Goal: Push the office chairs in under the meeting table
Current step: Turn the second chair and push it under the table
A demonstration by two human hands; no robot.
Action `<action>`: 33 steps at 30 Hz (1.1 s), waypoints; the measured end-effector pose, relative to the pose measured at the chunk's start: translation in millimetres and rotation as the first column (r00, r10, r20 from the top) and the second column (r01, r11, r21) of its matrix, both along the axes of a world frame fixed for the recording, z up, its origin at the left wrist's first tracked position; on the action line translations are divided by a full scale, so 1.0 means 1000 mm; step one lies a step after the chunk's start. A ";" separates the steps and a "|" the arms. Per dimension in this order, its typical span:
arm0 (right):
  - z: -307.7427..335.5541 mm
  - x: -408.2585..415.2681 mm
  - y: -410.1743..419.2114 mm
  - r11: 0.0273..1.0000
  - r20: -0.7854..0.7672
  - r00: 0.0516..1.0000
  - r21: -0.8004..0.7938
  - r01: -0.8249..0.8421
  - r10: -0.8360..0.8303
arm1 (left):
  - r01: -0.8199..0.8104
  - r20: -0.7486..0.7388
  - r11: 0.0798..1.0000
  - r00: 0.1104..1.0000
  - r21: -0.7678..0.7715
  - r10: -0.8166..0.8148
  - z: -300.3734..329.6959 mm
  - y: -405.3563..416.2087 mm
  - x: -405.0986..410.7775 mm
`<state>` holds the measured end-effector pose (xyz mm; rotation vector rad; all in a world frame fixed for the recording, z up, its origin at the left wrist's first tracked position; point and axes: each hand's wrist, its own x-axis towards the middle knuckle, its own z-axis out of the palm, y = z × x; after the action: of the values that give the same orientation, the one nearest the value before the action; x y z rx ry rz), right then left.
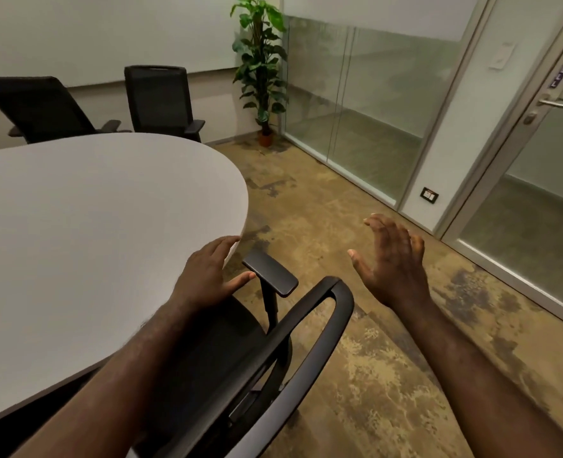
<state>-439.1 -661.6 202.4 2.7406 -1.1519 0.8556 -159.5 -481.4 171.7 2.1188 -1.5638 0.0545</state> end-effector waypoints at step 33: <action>-0.234 0.257 -0.212 0.590 -0.062 0.822 0.727 -0.351 0.566 | -0.301 -0.718 0.714 0.118 0.632 0.686 -0.228 -0.184 0.047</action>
<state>-181.8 -873.5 -31.7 3.7209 -0.7864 -0.0675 -112.5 -664.9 -56.2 2.0889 -0.0386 -1.1323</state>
